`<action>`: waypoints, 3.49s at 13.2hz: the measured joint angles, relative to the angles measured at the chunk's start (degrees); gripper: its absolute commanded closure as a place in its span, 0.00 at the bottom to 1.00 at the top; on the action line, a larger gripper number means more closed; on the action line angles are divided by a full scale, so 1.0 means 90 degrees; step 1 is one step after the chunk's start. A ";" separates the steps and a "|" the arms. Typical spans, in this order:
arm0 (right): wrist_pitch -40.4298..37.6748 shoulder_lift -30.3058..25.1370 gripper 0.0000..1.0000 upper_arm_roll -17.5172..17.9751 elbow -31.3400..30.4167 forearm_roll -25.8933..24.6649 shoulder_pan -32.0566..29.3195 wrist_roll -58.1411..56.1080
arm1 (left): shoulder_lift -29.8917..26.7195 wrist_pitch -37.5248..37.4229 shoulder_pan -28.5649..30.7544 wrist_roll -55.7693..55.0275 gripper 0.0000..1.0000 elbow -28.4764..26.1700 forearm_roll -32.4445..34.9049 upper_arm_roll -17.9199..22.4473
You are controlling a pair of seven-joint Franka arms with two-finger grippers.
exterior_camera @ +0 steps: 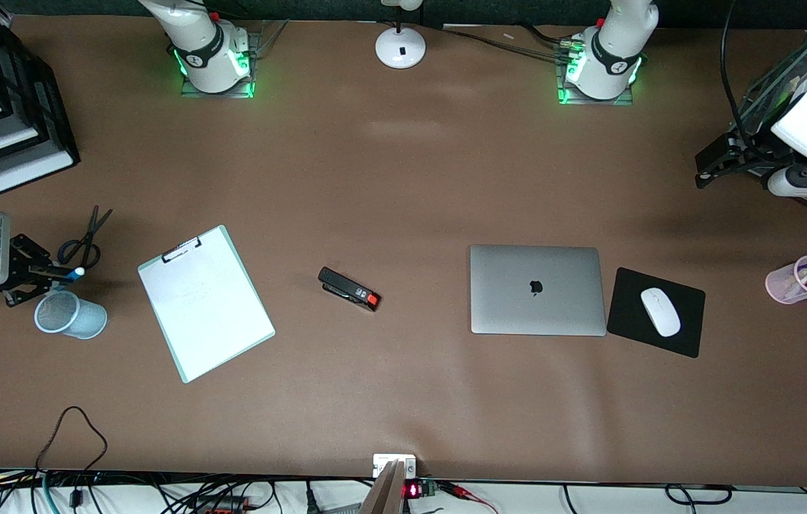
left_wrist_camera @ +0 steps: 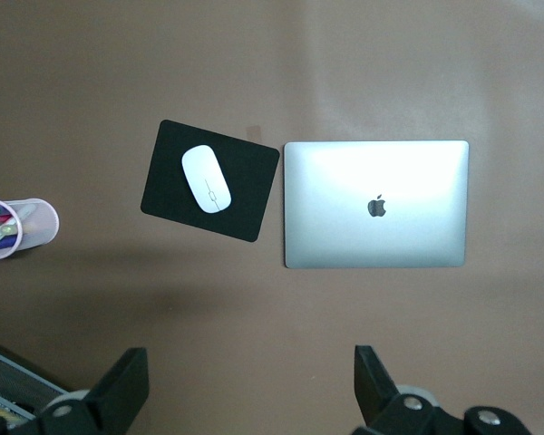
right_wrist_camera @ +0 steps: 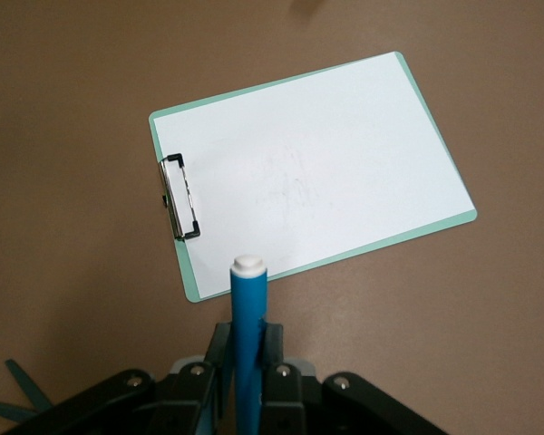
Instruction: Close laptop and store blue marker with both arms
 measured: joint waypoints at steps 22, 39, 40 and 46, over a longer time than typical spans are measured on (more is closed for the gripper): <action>-0.0674 0.1331 0.94 0.0213 0.1261 0.0391 -0.0756 -0.1145 | -0.0379 -0.0046 -0.1333 -0.0045 0.00 -0.0322 0.0007 0.1334; -0.0680 0.1311 0.00 0.0278 0.1424 0.0498 -0.1162 0.0146 | -0.0379 -0.0048 -0.1235 -0.0032 0.00 -0.0370 0.0010 0.1370; -0.0724 0.1170 0.00 0.0280 0.1415 0.0443 -0.1151 0.0540 | -0.0379 -0.0049 -0.1235 -0.0032 0.00 -0.0370 0.0010 0.1370; -0.0871 -0.0118 0.00 0.0346 0.0984 -0.0068 -0.0648 0.2977 | -0.0372 -0.0051 -0.1233 -0.0032 0.00 -0.0377 0.0010 0.1370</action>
